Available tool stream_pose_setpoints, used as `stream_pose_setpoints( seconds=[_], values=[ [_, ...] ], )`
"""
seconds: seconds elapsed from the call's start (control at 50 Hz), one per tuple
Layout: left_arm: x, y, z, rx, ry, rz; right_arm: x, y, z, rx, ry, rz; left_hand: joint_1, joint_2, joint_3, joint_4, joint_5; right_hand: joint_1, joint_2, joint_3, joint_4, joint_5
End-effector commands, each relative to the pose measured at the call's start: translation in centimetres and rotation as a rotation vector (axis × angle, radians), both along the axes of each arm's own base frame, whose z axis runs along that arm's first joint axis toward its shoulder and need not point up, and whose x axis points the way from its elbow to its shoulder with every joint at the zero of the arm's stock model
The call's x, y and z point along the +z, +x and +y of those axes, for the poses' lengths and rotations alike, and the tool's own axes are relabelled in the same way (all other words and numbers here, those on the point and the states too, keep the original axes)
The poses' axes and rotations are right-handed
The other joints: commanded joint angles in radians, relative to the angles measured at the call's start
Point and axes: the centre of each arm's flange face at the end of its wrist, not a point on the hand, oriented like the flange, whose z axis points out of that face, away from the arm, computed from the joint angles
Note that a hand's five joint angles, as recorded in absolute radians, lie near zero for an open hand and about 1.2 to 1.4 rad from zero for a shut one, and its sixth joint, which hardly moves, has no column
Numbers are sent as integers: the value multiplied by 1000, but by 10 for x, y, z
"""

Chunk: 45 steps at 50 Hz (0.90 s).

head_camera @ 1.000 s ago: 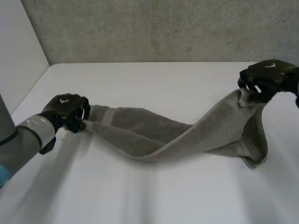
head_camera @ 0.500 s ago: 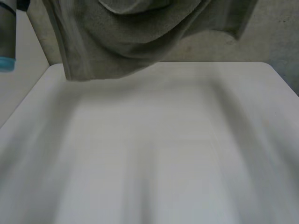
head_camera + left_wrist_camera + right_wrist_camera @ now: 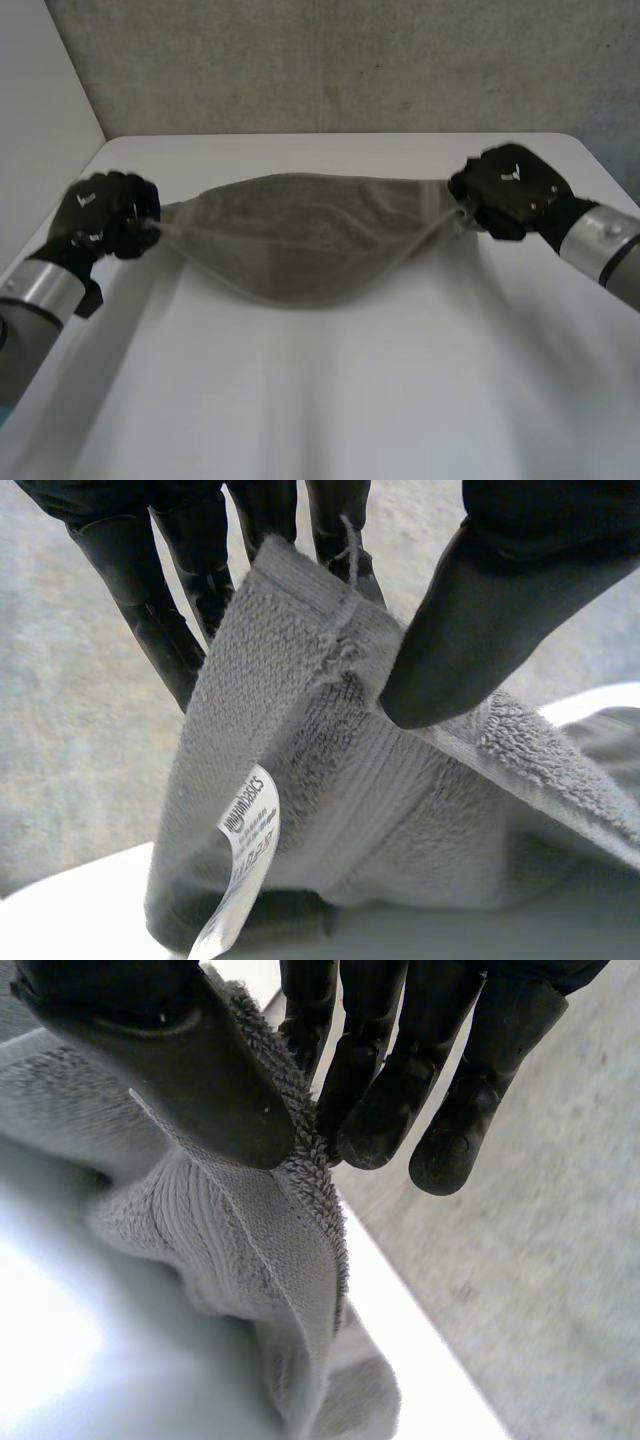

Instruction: Fold the towel.

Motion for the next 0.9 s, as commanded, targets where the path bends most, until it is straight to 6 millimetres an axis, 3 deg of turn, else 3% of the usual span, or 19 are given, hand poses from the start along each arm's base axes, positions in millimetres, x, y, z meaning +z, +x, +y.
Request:
stream_pose_setpoints(
  seconds=[0.02,0.08,0.18,0.2,0.28,0.3,0.34,0.44,0.56,0.64,0.68,0.7,0.74,0.76,0.8,0.82,0.86,0.9],
  values=[
    [-1,1,19,-16,-8,-54,-1,-19,11,-76,105,-31,50,36,13,38,27,72,91,56,51,61],
    [6,7,24,4,-25,-60,7,-25,14,-98,129,-48,50,36,13,38,27,72,91,56,51,61],
    [29,16,31,39,-70,-60,42,-52,22,-191,197,-142,50,36,13,38,27,72,91,56,51,61],
    [38,18,33,50,-86,-56,42,-52,22,-191,197,-142,50,36,13,38,27,72,91,56,51,61],
    [71,24,41,77,-148,-56,73,-68,25,-243,151,-198,50,36,13,38,27,72,91,56,51,61],
    [71,24,41,77,-148,-56,73,-68,25,-243,151,-198,50,36,13,38,27,72,91,56,51,61],
    [87,25,46,82,-178,-50,92,-77,29,-261,127,-232,50,36,13,38,27,72,91,56,51,61],
    [102,24,52,77,-191,-32,119,-86,38,-284,127,-273,50,36,13,38,27,72,91,56,51,61],
    [104,21,53,69,-155,-31,142,-92,43,-317,138,-276,50,36,13,38,27,72,91,56,51,61],
    [99,22,49,71,-138,-35,135,-94,38,-327,159,-265,50,36,13,38,27,72,91,56,51,61],
    [79,22,37,70,-56,-33,126,-92,33,-321,185,-251,50,36,13,38,27,72,91,56,51,61],
    [79,22,37,70,-56,-33,126,-92,33,-321,185,-251,50,36,13,38,27,72,91,56,51,61],
    [59,19,25,56,23,-31,100,-77,23,-276,256,-199,50,36,13,38,27,72,91,56,51,61],
    [59,19,24,56,23,-31,100,-77,23,-276,257,-199,50,36,13,38,27,72,91,56,51,61],
    [36,10,7,26,102,-44,76,-56,18,-262,297,-108,50,36,13,38,27,72,91,56,51,61],
    [36,10,7,26,103,-44,76,-56,18,-262,298,-108,50,36,13,38,27,72,91,56,51,61],
    [26,5,-4,20,133,-61,56,-44,10,-307,311,9,50,36,13,38,27,72,91,56,51,61],
    [14,4,-25,64,198,-103,48,-39,4,-328,307,69,50,36,13,38,27,72,91,56,51,61]
  ],
)
